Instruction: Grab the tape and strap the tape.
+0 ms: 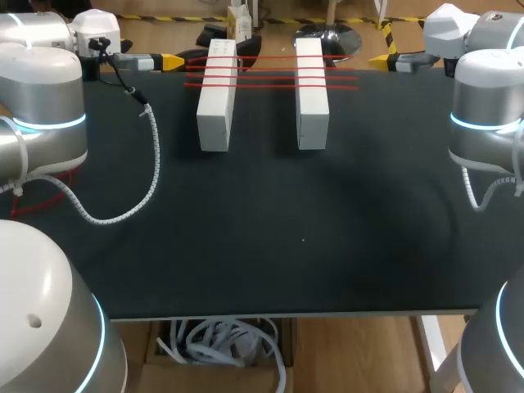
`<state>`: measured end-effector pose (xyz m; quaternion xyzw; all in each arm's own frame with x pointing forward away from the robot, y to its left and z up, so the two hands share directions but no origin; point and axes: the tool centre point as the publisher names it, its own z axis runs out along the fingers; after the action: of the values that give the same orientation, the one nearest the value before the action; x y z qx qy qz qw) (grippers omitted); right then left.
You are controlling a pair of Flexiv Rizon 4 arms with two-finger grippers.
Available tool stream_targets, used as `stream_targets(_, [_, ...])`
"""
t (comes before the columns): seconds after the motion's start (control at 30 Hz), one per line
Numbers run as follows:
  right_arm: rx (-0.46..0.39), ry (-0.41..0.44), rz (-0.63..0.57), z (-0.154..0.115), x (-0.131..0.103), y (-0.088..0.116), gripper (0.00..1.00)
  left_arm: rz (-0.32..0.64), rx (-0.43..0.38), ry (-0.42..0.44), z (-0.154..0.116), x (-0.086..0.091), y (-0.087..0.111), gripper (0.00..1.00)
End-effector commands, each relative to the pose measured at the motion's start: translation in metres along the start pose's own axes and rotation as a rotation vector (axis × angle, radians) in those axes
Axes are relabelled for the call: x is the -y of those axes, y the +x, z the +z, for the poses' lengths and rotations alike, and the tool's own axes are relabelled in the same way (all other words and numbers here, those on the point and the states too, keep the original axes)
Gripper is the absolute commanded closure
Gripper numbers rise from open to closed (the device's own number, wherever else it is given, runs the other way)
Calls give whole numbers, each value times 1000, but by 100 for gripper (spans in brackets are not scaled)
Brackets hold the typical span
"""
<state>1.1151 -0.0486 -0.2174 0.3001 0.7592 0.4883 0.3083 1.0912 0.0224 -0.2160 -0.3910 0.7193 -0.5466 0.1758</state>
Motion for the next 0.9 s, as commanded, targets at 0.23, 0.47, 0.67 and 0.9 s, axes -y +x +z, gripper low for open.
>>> stream_targets(0.23, [-2,2,0,-1,0,0,0,1,2,6,1,-1,0,0])
stream_targets(0.47, [-2,2,0,-1,0,0,0,1,2,6,1,-1,0,0])
stream_targets(0.67, [-2,2,0,-1,0,0,0,85,-90,41,-6,-5,0,0])
stream_targets(0.9, [-2,2,0,-1,0,0,0,250,-348,96,-13,-2,26,0])
